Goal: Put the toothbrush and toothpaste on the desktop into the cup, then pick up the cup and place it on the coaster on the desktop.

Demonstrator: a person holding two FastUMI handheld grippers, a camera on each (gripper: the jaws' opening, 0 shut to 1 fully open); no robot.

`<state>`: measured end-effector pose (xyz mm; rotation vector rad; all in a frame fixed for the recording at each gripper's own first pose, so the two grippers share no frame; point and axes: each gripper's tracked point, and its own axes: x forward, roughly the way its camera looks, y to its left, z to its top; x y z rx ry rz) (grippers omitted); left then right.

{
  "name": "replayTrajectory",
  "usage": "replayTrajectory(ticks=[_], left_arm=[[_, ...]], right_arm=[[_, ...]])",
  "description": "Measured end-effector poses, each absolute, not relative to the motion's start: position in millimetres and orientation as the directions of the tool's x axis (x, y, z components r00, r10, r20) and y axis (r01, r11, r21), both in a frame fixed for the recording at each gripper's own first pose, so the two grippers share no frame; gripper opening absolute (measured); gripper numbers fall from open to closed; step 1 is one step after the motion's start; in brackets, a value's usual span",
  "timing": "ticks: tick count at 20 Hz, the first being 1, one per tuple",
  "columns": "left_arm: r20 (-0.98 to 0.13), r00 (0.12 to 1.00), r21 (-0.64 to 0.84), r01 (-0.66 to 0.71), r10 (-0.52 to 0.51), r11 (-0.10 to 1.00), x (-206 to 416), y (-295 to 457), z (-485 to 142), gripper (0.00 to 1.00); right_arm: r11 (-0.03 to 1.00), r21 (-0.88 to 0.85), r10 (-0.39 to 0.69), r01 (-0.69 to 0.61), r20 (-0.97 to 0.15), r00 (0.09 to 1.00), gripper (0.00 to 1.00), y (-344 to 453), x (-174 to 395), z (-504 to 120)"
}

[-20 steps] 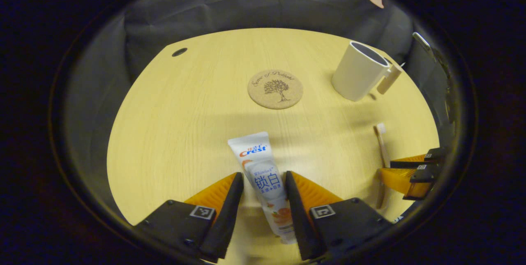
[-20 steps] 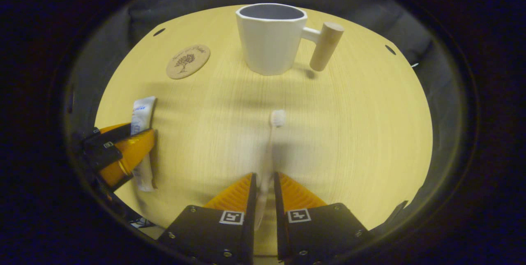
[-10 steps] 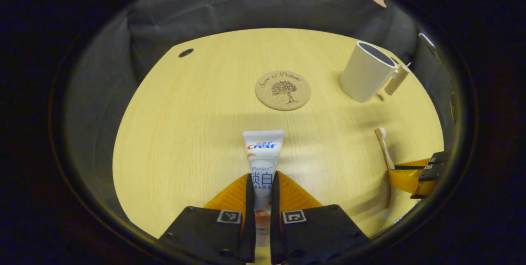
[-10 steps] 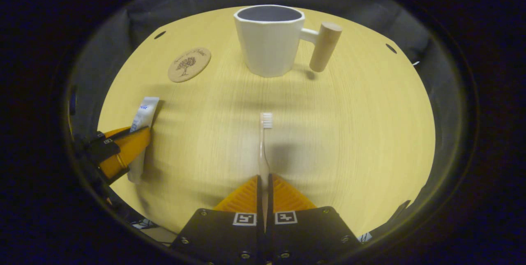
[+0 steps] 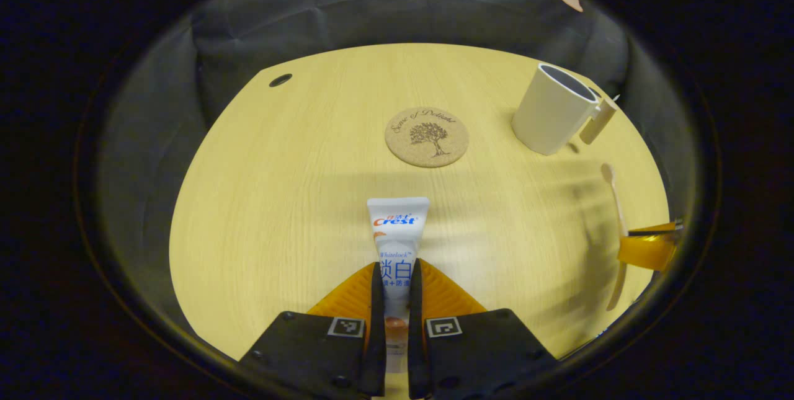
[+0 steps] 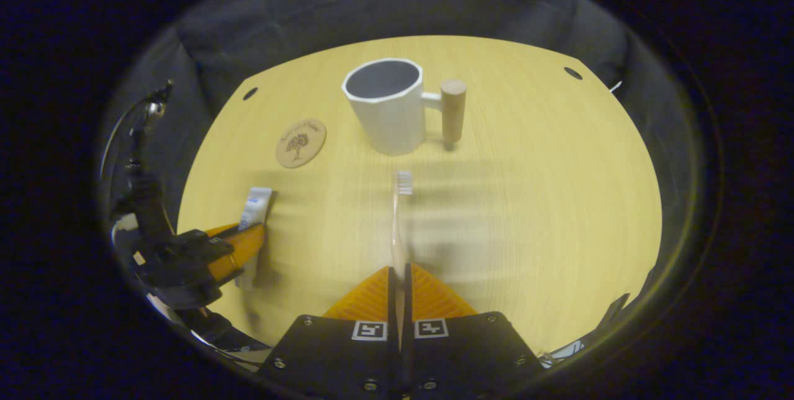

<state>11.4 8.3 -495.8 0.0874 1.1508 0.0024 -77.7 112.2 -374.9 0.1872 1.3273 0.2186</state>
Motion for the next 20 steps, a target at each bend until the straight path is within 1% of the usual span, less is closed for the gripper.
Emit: replayTrajectory(ticks=[2, 3, 4, 8, 13, 15, 17, 18, 19, 20], left_arm=[[-0.912, 0.408, 0.070, 0.043, 0.046, 0.997, 11.8, 7.4, -496.1, 0.22], [-0.911, 0.409, 0.069, 0.042, 0.046, 0.997, 11.9, 7.9, -496.8, 0.19], [-0.911, 0.409, 0.068, 0.042, 0.045, 0.997, 12.2, 7.8, -496.0, 0.22], [-0.910, 0.414, 0.061, 0.039, 0.040, 0.997, 13.4, 8.4, -494.3, 0.22], [-0.912, 0.409, 0.045, 0.036, 0.026, 0.998, 13.5, 6.7, -491.5, 0.22], [-0.903, 0.429, 0.043, 0.032, 0.026, 0.999, 16.2, 7.6, -481.9, 0.19], [-0.893, 0.450, 0.049, 0.032, 0.029, 0.998, 18.9, 12.3, -468.7, 0.22], [-0.888, 0.458, 0.047, 0.026, 0.029, 0.999, 19.3, 14.4, -460.2, 0.22], [-0.886, 0.464, 0.037, 0.017, 0.025, 0.999, 20.3, 15.4, -453.8, 0.21], [-0.884, 0.468, 0.026, 0.009, 0.019, 1.000, 19.5, 15.9, -447.3, 0.22]], right_arm=[[0.957, 0.288, 0.290, -0.048, -0.922, 0.255, 0.01, 114.0, -70.9, -354.9], [0.954, 0.297, 0.299, -0.049, -0.916, 0.269, 0.01, 115.5, -68.5, -347.8], [0.950, 0.307, 0.309, -0.051, -0.908, 0.282, 0.01, 115.7, -64.9, -340.8], [0.937, 0.347, 0.333, -0.029, -0.870, 0.364, 0.01, 123.9, -29.9, -310.6], [0.938, 0.346, 0.305, 0.004, -0.831, 0.465, 0.01, 124.8, 32.6, -299.8], [0.933, 0.358, 0.299, 0.026, -0.815, 0.497, 0.01, 124.3, 56.2, -299.5], [0.928, 0.370, 0.291, 0.048, -0.798, 0.528, 0.01, 124.6, 79.9, -296.2], [0.927, 0.370, 0.284, 0.059, -0.796, 0.534, 0.05, 124.4, 91.0, -295.7], [0.924, 0.377, 0.280, 0.070, -0.788, 0.548, 0.01, 125.9, 102.4, -297.6], [0.920, 0.384, 0.277, 0.081, -0.781, 0.559, 0.01, 126.6, 114.6, -299.0]])
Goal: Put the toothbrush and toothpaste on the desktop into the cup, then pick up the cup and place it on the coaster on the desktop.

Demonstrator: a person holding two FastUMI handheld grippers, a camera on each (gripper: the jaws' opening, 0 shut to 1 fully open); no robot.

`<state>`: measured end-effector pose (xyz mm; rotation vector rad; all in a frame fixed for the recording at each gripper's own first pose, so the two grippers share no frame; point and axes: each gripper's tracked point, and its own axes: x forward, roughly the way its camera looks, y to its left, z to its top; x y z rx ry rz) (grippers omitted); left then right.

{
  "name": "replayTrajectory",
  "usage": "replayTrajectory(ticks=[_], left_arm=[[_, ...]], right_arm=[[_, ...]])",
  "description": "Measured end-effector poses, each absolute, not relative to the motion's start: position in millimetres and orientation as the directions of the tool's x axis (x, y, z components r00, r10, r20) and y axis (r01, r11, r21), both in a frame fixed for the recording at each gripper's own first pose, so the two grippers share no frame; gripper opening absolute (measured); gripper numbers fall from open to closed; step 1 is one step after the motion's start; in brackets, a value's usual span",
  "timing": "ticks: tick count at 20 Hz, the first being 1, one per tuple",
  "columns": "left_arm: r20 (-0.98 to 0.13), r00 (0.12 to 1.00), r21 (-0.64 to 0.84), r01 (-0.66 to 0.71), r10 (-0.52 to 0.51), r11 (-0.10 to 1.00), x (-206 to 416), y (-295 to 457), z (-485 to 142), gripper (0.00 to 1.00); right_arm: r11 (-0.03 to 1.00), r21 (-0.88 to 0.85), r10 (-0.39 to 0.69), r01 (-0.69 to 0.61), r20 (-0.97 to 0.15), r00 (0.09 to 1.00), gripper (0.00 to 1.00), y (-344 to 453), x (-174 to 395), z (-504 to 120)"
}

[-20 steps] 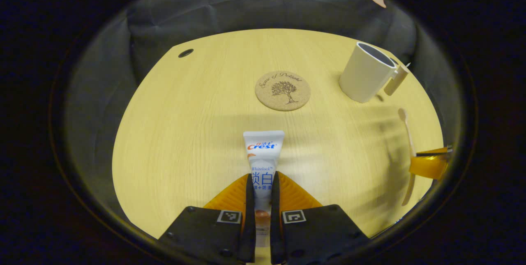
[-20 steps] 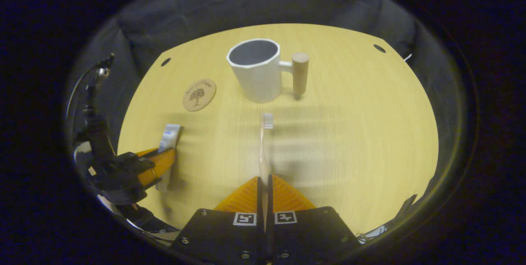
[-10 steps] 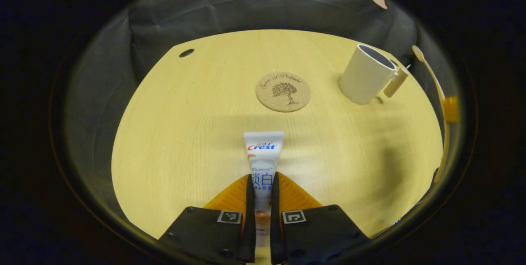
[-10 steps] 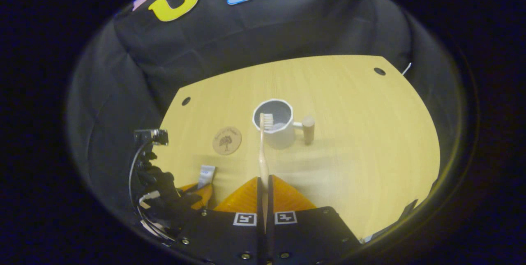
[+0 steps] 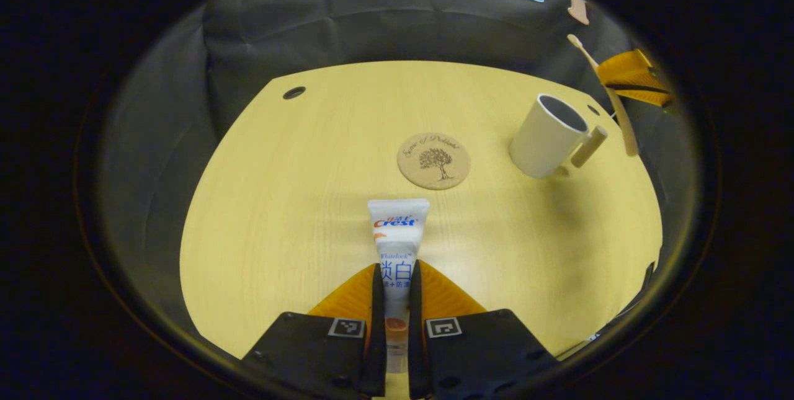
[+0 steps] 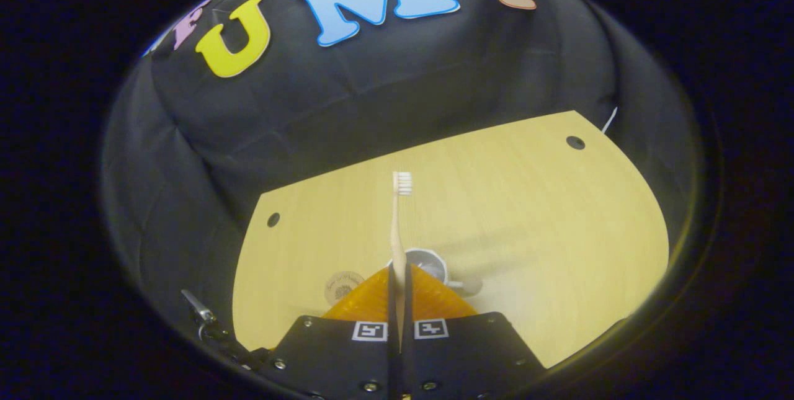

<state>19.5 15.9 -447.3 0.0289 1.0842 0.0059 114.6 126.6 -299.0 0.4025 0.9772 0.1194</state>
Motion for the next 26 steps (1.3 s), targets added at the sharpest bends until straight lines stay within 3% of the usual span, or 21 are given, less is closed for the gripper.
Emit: replayTrajectory(ticks=[4, 5, 6, 7, 8, 11, 26], left_arm=[[-0.870, 0.491, 0.041, -0.015, 0.043, 0.999, 18.7, 30.2, -417.7, 0.21], [-0.867, 0.495, 0.047, -0.023, 0.052, 0.999, 18.7, 34.3, -409.9, 0.22], [-0.865, 0.498, 0.057, -0.033, 0.066, 0.998, 12.6, 32.2, -394.8, 0.22], [-0.862, 0.501, 0.065, -0.040, 0.076, 0.997, 5.7, 32.6, -380.1, 0.22], [-0.859, 0.505, 0.073, -0.047, 0.087, 0.996, 1.8, 34.1, -369.7, 0.22], [-0.853, 0.511, 0.076, -0.071, 0.102, 0.995, -7.9, 35.3, -357.5, 0.23], [-0.794, 0.601, 0.059, -0.073, 0.091, 0.996, 62.1, 30.1, -301.8, 0.22]], right_arm=[[0.915, 0.390, 0.256, 0.102, -0.759, 0.599, 0.01, 130.0, 153.2, -313.1], [0.916, 0.387, 0.251, 0.103, -0.755, 0.606, 0.05, 130.9, 158.6, -319.1], [0.921, 0.375, 0.242, 0.100, -0.757, 0.606, 0.01, 132.5, 162.7, -329.0], [0.926, 0.367, 0.240, 0.091, -0.758, 0.607, 0.06, 133.9, 165.1, -334.9], [0.932, 0.353, 0.234, 0.078, -0.754, 0.614, 0.01, 134.8, 167.4, -339.5], [0.943, 0.326, 0.211, 0.060, -0.729, 0.652, 0.01, 134.0, 177.5, -345.3], [0.943, 0.322, 0.191, 0.077, -0.720, 0.667, 0.04, 119.6, 143.4, -350.8]])
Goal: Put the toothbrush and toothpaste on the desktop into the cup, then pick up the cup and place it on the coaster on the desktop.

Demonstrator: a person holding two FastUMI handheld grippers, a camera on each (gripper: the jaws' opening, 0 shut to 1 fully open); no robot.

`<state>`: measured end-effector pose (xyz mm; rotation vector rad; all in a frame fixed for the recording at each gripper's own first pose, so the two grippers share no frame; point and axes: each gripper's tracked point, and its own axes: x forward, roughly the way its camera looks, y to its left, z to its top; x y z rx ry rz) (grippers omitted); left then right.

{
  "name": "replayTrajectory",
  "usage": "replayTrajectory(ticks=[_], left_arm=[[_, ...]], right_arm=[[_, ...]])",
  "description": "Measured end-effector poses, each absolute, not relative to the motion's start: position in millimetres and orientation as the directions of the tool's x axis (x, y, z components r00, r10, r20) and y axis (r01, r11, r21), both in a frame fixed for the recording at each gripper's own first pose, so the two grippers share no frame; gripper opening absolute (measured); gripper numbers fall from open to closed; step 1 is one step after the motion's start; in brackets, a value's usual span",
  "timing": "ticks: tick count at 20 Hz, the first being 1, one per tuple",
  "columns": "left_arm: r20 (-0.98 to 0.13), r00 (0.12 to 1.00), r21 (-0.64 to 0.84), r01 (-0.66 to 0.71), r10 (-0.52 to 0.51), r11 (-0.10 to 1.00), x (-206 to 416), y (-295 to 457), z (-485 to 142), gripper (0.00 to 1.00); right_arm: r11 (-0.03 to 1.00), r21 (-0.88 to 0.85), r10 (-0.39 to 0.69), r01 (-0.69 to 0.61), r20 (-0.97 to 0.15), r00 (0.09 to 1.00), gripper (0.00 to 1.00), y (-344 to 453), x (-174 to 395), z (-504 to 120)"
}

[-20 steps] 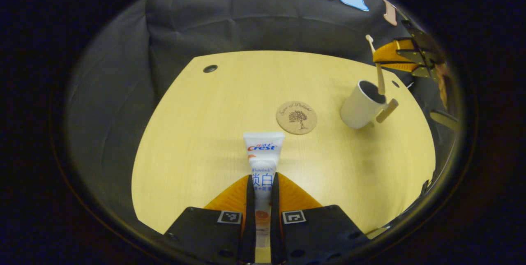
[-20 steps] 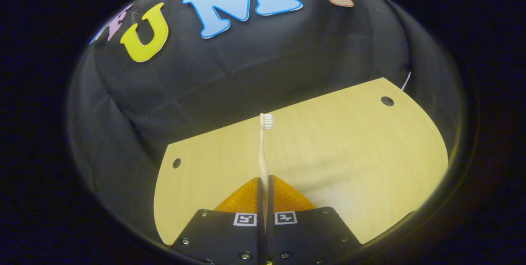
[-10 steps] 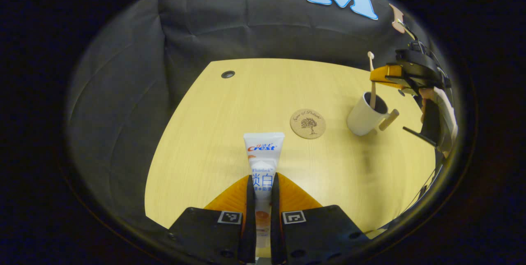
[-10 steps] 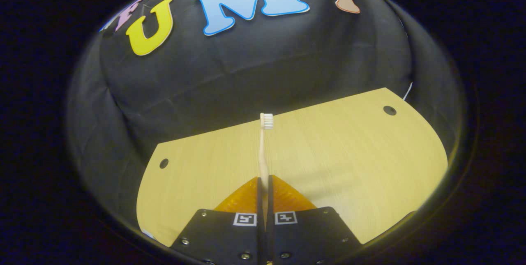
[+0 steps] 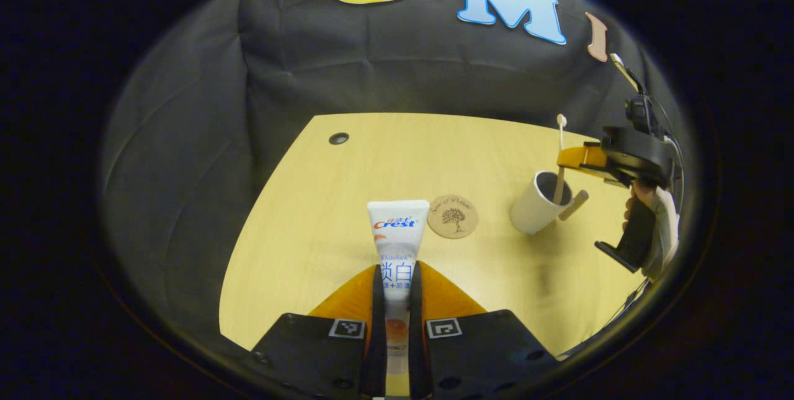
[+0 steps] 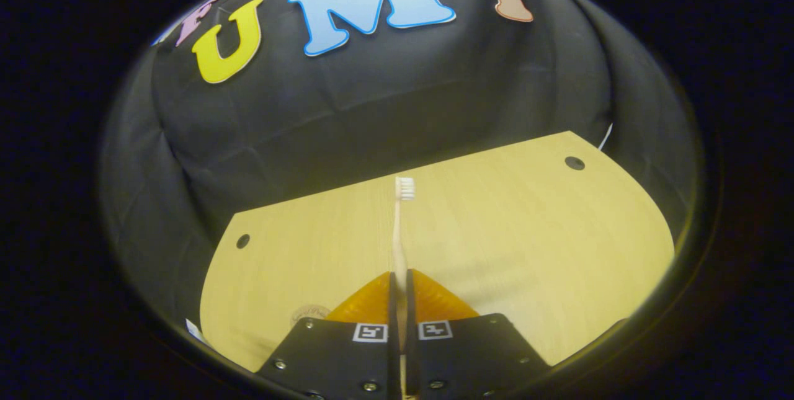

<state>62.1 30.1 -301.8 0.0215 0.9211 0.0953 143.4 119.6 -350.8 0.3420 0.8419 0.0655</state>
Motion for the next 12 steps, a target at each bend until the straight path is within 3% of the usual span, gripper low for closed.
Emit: replayTrajectory(ticks=[5, 12], left_arm=[[-0.765, 0.640, 0.044, -0.060, 0.072, 0.997, 92.3, 20.7, -284.6, 0.22], [-0.722, 0.692, 0.036, 0.012, 0.018, 0.999, 155.0, -1.6, -279.5, 0.22]], right_arm=[[0.939, 0.334, 0.200, 0.083, -0.725, 0.659, 0.09, 114.3, 124.4, -349.8], [0.934, 0.337, 0.184, 0.120, -0.742, 0.644, 0.08, 82.2, 87.1, -348.0]])
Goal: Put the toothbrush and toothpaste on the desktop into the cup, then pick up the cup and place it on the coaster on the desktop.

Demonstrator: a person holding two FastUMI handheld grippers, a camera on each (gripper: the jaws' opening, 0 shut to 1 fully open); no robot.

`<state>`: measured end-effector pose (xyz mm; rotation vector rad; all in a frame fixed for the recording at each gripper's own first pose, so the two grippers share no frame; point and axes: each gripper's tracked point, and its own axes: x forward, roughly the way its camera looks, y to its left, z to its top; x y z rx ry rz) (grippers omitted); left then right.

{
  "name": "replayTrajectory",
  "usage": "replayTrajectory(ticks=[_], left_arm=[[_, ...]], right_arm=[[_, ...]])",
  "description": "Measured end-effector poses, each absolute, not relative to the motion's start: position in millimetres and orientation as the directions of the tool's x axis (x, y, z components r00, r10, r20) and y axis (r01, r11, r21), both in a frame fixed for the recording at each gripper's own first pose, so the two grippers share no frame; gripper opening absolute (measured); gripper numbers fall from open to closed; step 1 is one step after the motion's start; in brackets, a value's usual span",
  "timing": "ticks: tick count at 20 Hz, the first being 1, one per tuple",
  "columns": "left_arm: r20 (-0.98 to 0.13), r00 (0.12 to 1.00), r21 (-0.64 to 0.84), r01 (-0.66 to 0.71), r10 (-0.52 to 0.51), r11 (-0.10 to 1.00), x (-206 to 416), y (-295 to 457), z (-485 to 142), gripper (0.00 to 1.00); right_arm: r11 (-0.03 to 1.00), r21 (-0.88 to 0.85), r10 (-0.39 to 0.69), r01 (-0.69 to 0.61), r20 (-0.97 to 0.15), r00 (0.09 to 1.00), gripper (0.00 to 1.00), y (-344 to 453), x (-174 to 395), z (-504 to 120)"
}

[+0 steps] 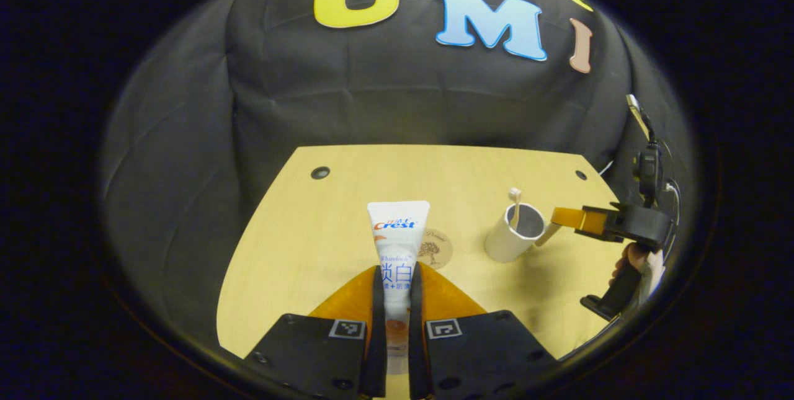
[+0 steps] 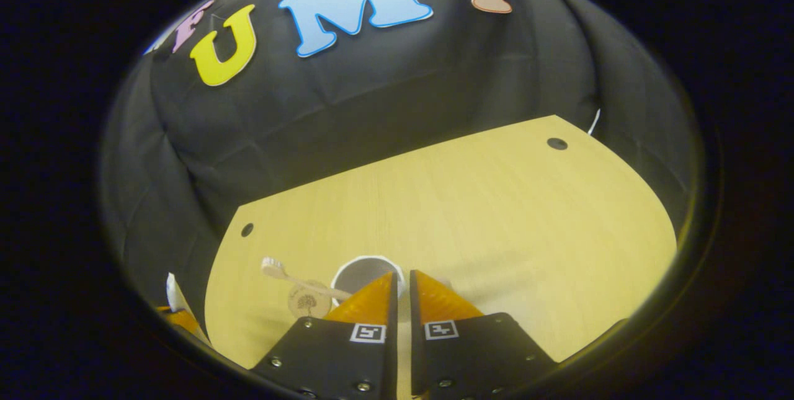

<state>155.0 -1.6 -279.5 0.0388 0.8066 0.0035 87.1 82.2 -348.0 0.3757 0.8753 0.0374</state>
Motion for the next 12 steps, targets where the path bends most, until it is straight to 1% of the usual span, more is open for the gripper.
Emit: replayTrajectory(ticks=[3, 6, 12], left_arm=[[-0.706, 0.707, 0.006, 0.059, -0.038, 0.998, 178.6, -22.0, -280.6, 0.21], [-0.694, 0.712, -0.017, 0.132, -0.106, 0.991, 187.8, -50.2, -281.0, 0.22], [-0.684, 0.694, -0.080, 0.234, -0.224, 0.969, 206.0, -121.1, -285.8, 0.21]], right_arm=[[0.934, 0.322, 0.155, 0.154, -0.754, 0.639, 0.08, 56.6, 70.7, -349.4], [0.931, 0.303, 0.112, 0.204, -0.767, 0.632, 0.08, 23.1, 54.3, -352.6], [0.919, 0.253, 0.022, 0.303, -0.799, 0.601, 0.08, -46.2, 26.3, -359.0]])
